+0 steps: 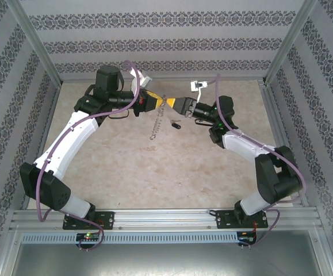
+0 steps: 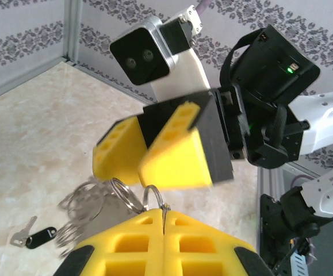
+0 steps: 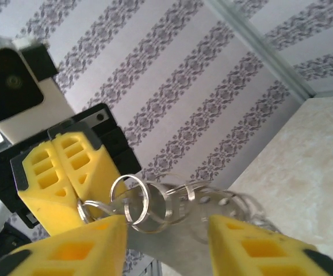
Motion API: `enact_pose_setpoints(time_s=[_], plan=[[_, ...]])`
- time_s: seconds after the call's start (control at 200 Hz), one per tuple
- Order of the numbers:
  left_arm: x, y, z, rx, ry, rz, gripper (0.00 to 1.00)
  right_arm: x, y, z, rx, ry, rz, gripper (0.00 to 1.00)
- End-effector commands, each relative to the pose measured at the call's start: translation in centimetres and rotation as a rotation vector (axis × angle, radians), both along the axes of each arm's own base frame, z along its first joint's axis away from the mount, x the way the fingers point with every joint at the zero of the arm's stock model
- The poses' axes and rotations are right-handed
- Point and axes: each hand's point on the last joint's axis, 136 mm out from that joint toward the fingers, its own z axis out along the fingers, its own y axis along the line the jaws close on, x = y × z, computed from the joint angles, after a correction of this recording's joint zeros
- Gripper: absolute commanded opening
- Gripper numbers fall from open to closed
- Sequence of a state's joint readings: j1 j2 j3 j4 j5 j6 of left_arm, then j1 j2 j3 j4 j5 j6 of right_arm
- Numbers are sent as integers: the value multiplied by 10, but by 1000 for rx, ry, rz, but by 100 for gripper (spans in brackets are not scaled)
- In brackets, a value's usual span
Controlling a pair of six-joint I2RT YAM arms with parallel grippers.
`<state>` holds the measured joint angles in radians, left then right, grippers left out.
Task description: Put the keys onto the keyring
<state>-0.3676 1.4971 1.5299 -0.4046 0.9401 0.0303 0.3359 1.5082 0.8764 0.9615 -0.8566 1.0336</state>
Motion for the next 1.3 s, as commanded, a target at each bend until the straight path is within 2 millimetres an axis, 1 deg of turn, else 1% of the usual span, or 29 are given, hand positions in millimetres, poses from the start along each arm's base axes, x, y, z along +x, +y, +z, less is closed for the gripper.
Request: enact_pose_setpoints(time_s=[0.0, 0.1, 0.25, 0.315, 0.395, 0.42, 0.465, 0.57, 0.689, 0.744, 0.974, 1.294], plan=[[-17, -2, 22, -26, -68, -52, 0, -5, -15, 12, 11, -53, -57, 47], [-17, -3, 24, -29, -71, -50, 0, -16, -17, 18, 17, -73, -49, 47], [-17, -1, 27, -35, -75, -41, 0, -36, -11, 29, 23, -113, -9, 40], [-17, -1, 29, -38, -79, -34, 0, -44, -7, 33, 29, -128, 3, 39], [-16, 0, 31, -41, -79, -26, 0, -52, -1, 36, 32, -134, 18, 40], [-16, 0, 32, -43, -81, -24, 0, -54, 2, 35, 33, -135, 23, 41], [-15, 0, 33, -47, -81, -22, 0, -57, 6, 34, 36, -136, 25, 46], [-14, 0, 35, -56, -80, -16, 0, -57, 14, 30, 41, -133, 24, 47], [-13, -1, 36, -65, -76, -11, 0, -56, 20, 31, 59, -137, 29, 45], [-13, -1, 37, -67, -76, -9, 0, -57, 22, 34, 67, -146, 29, 42], [-11, -2, 35, -79, -65, -5, 0, -54, 27, 43, 89, -162, 37, 41], [-10, -4, 32, -80, -57, -8, 0, -52, 28, 58, 125, -186, 45, 38]])
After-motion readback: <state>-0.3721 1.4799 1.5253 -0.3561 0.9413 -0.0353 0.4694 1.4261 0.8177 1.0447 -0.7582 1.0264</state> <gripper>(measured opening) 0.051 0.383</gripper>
